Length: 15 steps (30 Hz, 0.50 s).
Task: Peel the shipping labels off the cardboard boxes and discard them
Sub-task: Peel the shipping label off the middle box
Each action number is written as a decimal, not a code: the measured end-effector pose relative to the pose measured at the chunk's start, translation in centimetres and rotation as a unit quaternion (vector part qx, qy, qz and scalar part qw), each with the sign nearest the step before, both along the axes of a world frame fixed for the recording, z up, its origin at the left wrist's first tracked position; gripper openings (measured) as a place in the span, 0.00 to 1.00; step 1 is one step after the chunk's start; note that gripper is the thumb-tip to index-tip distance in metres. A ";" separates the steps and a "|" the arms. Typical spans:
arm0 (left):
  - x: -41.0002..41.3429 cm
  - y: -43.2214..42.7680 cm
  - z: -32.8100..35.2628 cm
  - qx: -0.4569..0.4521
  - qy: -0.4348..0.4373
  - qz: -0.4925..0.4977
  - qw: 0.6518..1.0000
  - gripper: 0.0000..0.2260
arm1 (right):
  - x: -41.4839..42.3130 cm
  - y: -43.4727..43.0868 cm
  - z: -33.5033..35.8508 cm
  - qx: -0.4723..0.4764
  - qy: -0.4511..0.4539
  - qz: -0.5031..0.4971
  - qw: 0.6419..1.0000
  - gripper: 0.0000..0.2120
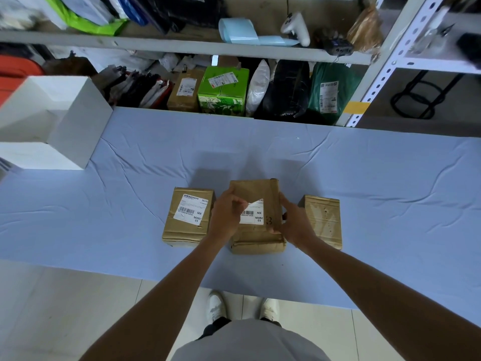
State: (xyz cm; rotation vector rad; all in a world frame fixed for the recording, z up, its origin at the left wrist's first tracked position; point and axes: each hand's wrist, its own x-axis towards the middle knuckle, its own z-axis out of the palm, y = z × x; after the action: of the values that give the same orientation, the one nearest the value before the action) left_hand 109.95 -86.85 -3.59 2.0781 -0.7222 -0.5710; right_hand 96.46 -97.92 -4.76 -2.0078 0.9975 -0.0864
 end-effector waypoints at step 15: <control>-0.1 0.1 -0.1 -0.017 0.018 0.003 1.000 0.07 | 0.1 0.0 0.2 -0.010 0.007 0.007 1.000 0.50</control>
State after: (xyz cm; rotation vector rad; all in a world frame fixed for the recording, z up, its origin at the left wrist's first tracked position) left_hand 109.84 -86.72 -3.70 2.0332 -0.6990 -0.5872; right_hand 96.56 -97.91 -4.59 -2.0359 0.9952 -0.0746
